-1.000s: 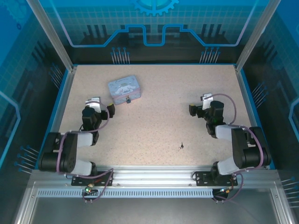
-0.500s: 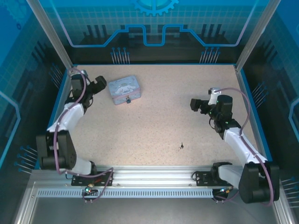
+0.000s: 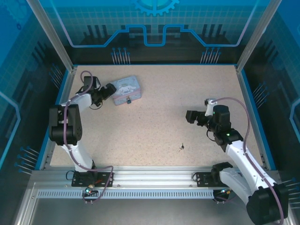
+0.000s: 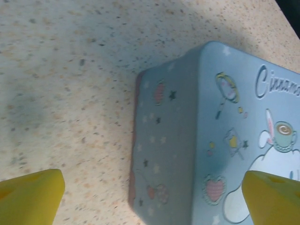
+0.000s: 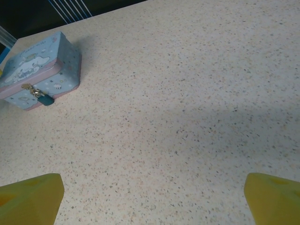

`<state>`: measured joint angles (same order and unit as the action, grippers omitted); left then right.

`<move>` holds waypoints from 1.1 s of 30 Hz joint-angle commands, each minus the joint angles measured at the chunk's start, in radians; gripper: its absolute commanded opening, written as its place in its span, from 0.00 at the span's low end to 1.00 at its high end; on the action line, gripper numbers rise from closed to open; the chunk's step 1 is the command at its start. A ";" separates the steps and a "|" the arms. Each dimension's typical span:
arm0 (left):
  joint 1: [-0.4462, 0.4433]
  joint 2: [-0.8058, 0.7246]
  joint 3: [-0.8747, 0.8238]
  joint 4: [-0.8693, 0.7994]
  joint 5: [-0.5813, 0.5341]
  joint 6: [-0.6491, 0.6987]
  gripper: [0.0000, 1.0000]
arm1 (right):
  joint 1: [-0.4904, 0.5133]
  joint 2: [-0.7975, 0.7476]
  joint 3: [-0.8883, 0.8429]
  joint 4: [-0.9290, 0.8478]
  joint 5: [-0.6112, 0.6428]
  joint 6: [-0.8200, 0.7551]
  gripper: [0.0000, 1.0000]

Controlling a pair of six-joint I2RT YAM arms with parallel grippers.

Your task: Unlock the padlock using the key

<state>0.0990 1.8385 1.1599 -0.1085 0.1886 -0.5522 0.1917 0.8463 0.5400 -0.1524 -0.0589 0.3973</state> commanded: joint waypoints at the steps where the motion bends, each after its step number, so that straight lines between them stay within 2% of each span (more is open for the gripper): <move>1: -0.015 0.045 0.066 0.001 0.057 -0.012 0.96 | 0.012 -0.031 -0.009 -0.061 0.037 0.011 1.00; 3: -0.019 0.083 0.101 -0.016 0.071 0.000 0.87 | 0.010 -0.043 -0.010 -0.071 0.041 0.012 1.00; 7: -0.038 0.122 0.149 -0.067 0.029 0.031 0.82 | 0.011 -0.051 -0.006 -0.085 0.044 0.014 1.00; 12: -0.049 0.155 0.180 -0.091 0.040 0.042 0.71 | 0.012 -0.058 -0.005 -0.099 0.054 0.019 1.00; 24: -0.181 0.150 0.121 -0.090 -0.008 0.050 0.68 | 0.012 -0.057 -0.003 -0.105 0.073 0.033 1.00; 33: -0.330 0.117 0.044 -0.043 -0.029 -0.035 0.67 | 0.012 -0.029 -0.003 -0.099 0.071 0.047 1.00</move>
<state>-0.1722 1.9549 1.2652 -0.0566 0.1787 -0.5529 0.1917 0.8097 0.5373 -0.2398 0.0002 0.4278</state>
